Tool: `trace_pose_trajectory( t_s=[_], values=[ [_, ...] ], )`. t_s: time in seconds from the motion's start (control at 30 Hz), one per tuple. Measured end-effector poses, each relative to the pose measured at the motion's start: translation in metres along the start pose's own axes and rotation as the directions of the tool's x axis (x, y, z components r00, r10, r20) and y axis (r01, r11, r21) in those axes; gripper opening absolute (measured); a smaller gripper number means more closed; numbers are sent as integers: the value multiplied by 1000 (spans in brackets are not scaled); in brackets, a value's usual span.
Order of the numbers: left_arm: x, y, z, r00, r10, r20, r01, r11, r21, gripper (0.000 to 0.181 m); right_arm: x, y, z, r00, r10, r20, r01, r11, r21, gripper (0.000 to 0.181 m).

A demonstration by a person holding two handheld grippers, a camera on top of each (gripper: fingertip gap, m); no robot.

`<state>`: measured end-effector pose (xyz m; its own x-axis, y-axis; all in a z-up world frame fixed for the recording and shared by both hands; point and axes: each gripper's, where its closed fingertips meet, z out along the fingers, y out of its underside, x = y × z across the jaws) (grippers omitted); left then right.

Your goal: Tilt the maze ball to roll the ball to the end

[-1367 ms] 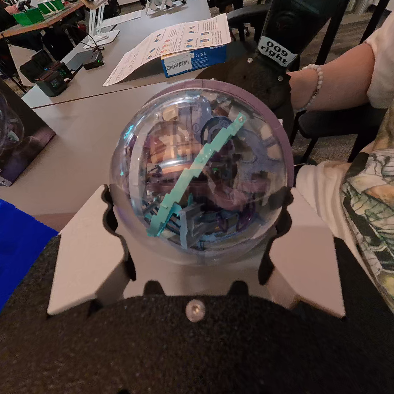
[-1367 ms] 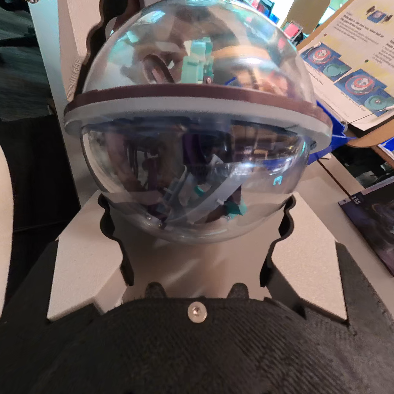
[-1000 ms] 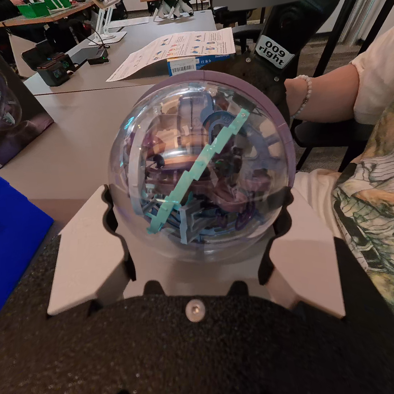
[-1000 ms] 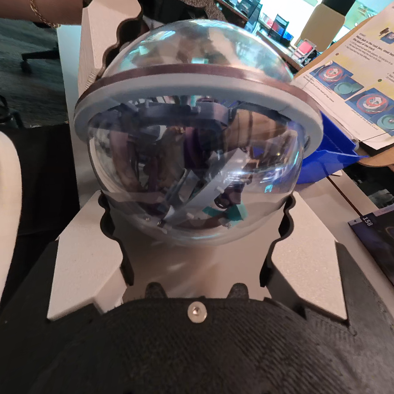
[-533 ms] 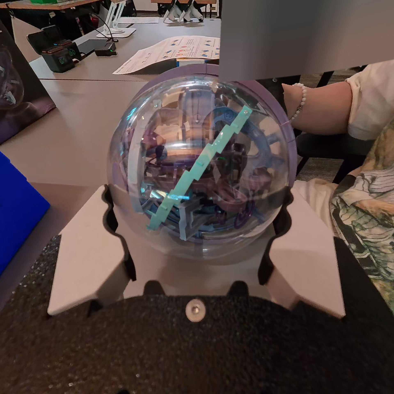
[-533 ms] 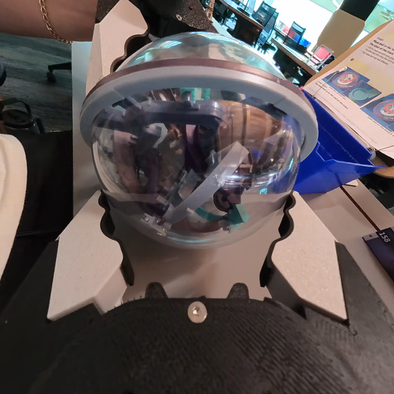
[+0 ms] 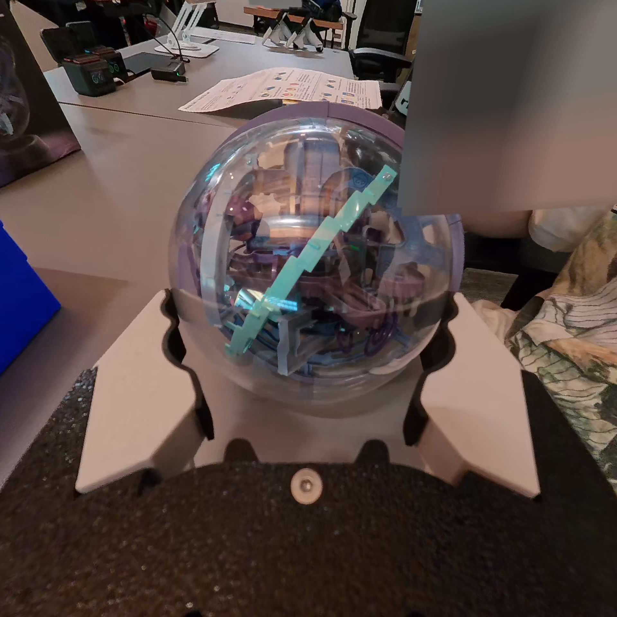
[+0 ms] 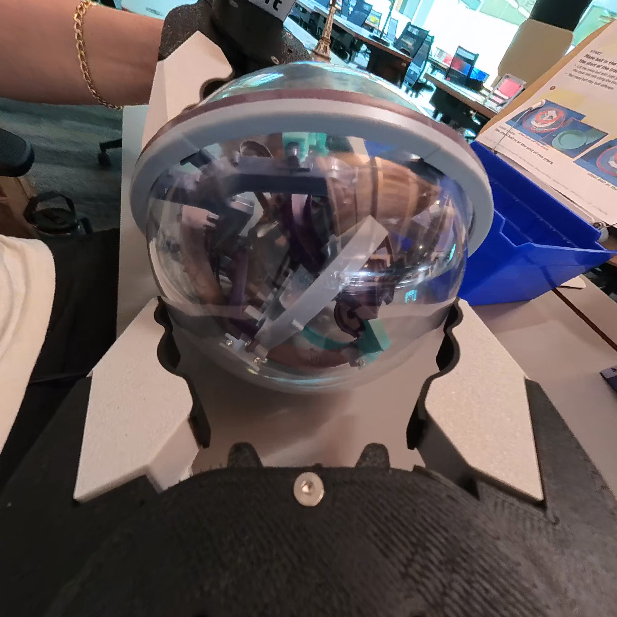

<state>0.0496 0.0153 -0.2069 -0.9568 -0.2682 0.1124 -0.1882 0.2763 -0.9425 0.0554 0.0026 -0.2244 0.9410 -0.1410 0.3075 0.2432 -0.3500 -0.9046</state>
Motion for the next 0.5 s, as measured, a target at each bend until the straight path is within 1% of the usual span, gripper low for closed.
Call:
trace_pose_trajectory(
  t_s=[0.13, 0.33, 0.5],
  values=[
    [-2, -1, 1, 1000, -19, -10, 19, 1000, -2, 148, 1, 0, 0, 1000, 21, 4, -21, 1000, 11, 156],
    [-1, -1, -1, 999, -7, -48, 8, 1000, 23, 148, 0, -3, 1, 999, 22, -29, -21, 999, 36, 155],
    [-3, -1, 1, 998, -14, -58, 13, 1000, -9, 148, 1, -2, -1, 999, 35, -19, -34, 999, 34, 154]
  ],
)
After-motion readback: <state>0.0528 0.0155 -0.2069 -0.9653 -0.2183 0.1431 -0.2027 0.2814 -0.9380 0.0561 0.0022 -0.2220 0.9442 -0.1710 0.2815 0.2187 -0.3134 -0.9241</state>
